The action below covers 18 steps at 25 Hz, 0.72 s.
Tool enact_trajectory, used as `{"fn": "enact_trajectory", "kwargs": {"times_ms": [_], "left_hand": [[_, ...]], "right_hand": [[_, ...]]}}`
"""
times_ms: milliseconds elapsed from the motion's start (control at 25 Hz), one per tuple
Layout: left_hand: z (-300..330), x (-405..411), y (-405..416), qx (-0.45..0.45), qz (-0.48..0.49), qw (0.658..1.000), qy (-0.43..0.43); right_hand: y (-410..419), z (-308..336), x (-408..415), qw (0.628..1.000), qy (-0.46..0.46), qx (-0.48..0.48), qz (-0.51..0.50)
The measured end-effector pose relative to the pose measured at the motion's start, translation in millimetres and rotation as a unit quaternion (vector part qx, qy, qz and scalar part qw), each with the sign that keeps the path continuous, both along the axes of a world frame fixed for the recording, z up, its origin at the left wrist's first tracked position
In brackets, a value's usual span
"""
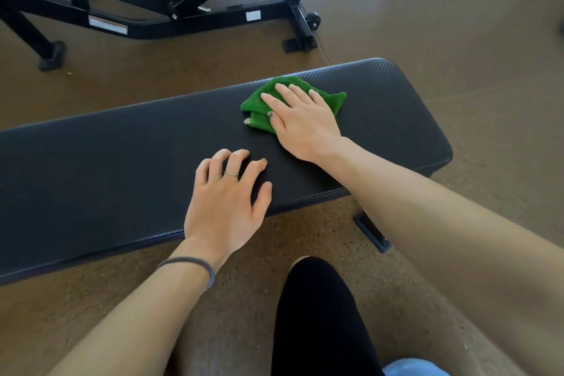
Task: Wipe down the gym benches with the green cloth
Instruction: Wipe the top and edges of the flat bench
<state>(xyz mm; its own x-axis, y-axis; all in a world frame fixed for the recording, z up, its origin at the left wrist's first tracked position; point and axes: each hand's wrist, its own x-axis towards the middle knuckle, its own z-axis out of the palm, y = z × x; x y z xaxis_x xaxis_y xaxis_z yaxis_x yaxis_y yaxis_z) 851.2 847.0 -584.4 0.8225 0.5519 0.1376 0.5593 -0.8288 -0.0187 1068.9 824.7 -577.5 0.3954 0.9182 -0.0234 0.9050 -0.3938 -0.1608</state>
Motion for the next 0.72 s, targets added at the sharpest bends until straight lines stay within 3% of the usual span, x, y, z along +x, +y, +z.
{"fn": "enact_trajectory", "kwargs": {"times_ms": [120,360,600,720], "left_hand": [[-1.8,-0.4,0.1,-0.003,-0.002,1.000,-0.001],[2.4,0.5,-0.6,-0.024,-0.004,1.000,-0.008],[8.9,20.8,5.3,-0.049,0.028,0.998,-0.018],[12.0,48.0,9.9,-0.101,0.070,0.991,-0.047]], "right_hand": [[-8.2,1.4,-13.6,1.000,0.010,0.011,-0.023],[-103.0,2.6,-63.9,0.999,0.025,0.022,-0.023],[-37.0,-0.3,-16.8,0.999,0.014,0.018,-0.033],[-44.4,2.5,-19.0,0.998,0.023,0.026,-0.055]]}}
